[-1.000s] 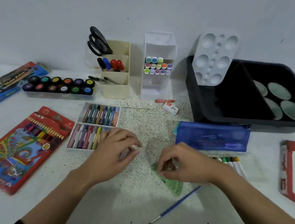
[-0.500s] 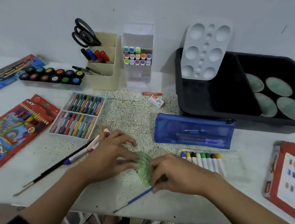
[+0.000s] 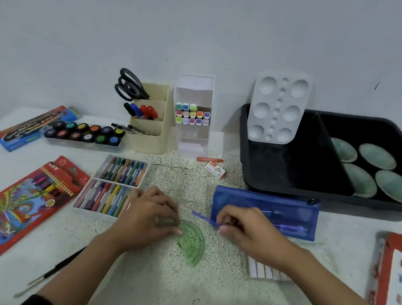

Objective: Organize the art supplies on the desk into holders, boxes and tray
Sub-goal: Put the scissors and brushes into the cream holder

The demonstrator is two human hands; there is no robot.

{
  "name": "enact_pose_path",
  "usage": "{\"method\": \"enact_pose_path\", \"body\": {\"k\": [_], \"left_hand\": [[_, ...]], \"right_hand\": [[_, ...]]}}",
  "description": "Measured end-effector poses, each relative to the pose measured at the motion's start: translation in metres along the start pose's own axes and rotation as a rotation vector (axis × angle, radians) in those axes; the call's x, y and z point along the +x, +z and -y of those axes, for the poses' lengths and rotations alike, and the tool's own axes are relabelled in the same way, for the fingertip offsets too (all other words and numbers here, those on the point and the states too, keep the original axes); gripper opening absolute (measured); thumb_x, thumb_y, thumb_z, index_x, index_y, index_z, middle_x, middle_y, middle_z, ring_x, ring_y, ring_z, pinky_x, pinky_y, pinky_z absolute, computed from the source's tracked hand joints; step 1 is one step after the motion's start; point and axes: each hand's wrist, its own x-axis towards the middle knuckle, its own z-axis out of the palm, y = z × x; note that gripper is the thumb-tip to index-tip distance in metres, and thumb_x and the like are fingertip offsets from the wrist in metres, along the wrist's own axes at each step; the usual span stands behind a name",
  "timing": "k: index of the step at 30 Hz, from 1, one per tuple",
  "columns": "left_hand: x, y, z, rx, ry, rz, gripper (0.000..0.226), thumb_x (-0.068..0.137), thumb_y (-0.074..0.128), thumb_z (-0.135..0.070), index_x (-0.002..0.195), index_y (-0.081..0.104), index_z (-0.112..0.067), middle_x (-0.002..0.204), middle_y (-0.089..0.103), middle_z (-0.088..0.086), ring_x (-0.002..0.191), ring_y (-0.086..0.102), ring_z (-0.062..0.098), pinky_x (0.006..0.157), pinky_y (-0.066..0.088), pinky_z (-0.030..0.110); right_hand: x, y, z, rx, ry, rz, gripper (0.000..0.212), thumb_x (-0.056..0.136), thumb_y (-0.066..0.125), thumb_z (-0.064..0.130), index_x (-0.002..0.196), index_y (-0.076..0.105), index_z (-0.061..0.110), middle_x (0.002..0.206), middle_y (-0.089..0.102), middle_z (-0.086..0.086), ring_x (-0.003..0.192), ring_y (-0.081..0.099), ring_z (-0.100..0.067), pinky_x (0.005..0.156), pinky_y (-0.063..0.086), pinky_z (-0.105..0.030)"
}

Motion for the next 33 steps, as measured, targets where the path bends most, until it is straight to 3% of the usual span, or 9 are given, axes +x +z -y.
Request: {"method": "enact_pose_path", "body": {"k": [3, 5, 10, 14, 18, 22, 25, 27, 33], "left_hand": [[0.009, -0.003, 0.009, 0.004, -0.048, -0.015, 0.052, 0.075, 0.052, -0.082, 0.099, 0.075, -0.043, 0.102, 0.058, -0.034, 0.106, 0.043, -0.002, 0.085, 0.022, 0.038], [0.015, -0.006, 0.014, 0.0, -0.074, -0.025, 0.048, 0.079, 0.051, -0.078, 0.101, 0.075, -0.042, 0.101, 0.057, -0.033, 0.107, 0.045, 0.001, 0.088, 0.024, 0.041], [0.03, -0.015, 0.029, -0.064, -0.112, -0.004, 0.042, 0.083, 0.047, -0.07, 0.096, 0.074, -0.042, 0.097, 0.058, -0.029, 0.103, 0.048, 0.001, 0.091, 0.035, 0.05], [0.042, -0.039, 0.041, -0.152, -0.163, -0.14, 0.027, 0.086, 0.056, -0.057, 0.095, 0.074, -0.039, 0.095, 0.063, -0.026, 0.097, 0.056, 0.002, 0.086, 0.045, 0.054], [0.054, -0.079, 0.061, -0.19, -0.22, -0.35, 0.009, 0.091, 0.07, -0.028, 0.097, 0.071, -0.034, 0.097, 0.063, -0.018, 0.094, 0.058, 0.006, 0.085, 0.051, 0.047], [0.059, -0.106, 0.087, -0.158, -0.311, -0.503, 0.022, 0.091, 0.067, -0.031, 0.105, 0.054, -0.041, 0.102, 0.056, -0.013, 0.096, 0.057, 0.013, 0.09, 0.049, 0.054], [0.061, -0.111, 0.103, -0.14, -0.363, -0.487, 0.035, 0.089, 0.073, -0.027, 0.114, 0.05, -0.035, 0.111, 0.05, -0.012, 0.103, 0.055, 0.015, 0.097, 0.046, 0.056], [0.065, -0.112, 0.11, -0.105, -0.336, -0.419, 0.038, 0.09, 0.072, -0.031, 0.122, 0.053, -0.031, 0.118, 0.051, -0.014, 0.111, 0.052, 0.015, 0.101, 0.042, 0.054], [0.081, -0.115, 0.127, -0.037, -0.231, -0.252, 0.024, 0.095, 0.064, -0.044, 0.118, 0.064, -0.038, 0.119, 0.061, -0.021, 0.113, 0.053, 0.01, 0.1, 0.036, 0.048]], "right_hand": [[0.012, -0.001, 0.0, 0.104, 0.037, -0.133, 0.03, 0.095, 0.066, 0.008, 0.119, 0.064, 0.027, 0.084, 0.066, 0.01, 0.08, 0.065, -0.013, 0.075, 0.055, -0.032], [0.022, -0.001, 0.005, 0.115, 0.041, -0.167, 0.037, 0.096, 0.063, 0.009, 0.124, 0.057, 0.032, 0.085, 0.065, 0.008, 0.077, 0.064, -0.015, 0.074, 0.055, -0.037], [0.049, -0.004, 0.03, 0.238, 0.109, -0.179, 0.032, 0.099, 0.056, 0.007, 0.112, 0.045, 0.034, 0.08, 0.065, -0.007, 0.071, 0.063, -0.021, 0.075, 0.052, -0.046], [0.074, -0.004, 0.049, 0.294, 0.116, -0.163, 0.002, 0.107, 0.045, 0.024, 0.106, 0.046, 0.022, 0.079, 0.07, -0.009, 0.063, 0.064, -0.023, 0.068, 0.055, -0.045], [0.099, 0.001, 0.068, 0.283, 0.099, -0.212, 0.024, 0.107, 0.043, 0.032, 0.101, 0.051, 0.01, 0.078, 0.07, -0.008, 0.062, 0.067, -0.022, 0.066, 0.056, -0.048], [0.128, 0.008, 0.09, 0.208, 0.019, -0.37, 0.023, 0.105, 0.048, 0.029, 0.095, 0.058, 0.01, 0.082, 0.068, -0.003, 0.069, 0.065, -0.011, 0.072, 0.055, -0.042], [0.158, 0.012, 0.105, 0.189, -0.066, -0.52, 0.018, 0.105, 0.046, 0.027, 0.101, 0.06, 0.018, 0.099, 0.065, 0.001, 0.088, 0.065, -0.009, 0.077, 0.057, -0.031], [0.182, 0.014, 0.112, 0.142, -0.106, -0.609, 0.021, 0.106, 0.042, 0.03, 0.106, 0.059, 0.018, 0.103, 0.062, 0.002, 0.097, 0.063, -0.014, 0.082, 0.056, -0.038], [0.236, 0.015, 0.118, 0.079, -0.126, -0.706, 0.01, 0.106, 0.043, 0.02, 0.105, 0.053, 0.02, 0.093, 0.062, 0.001, 0.089, 0.065, -0.019, 0.078, 0.054, -0.046]]}}
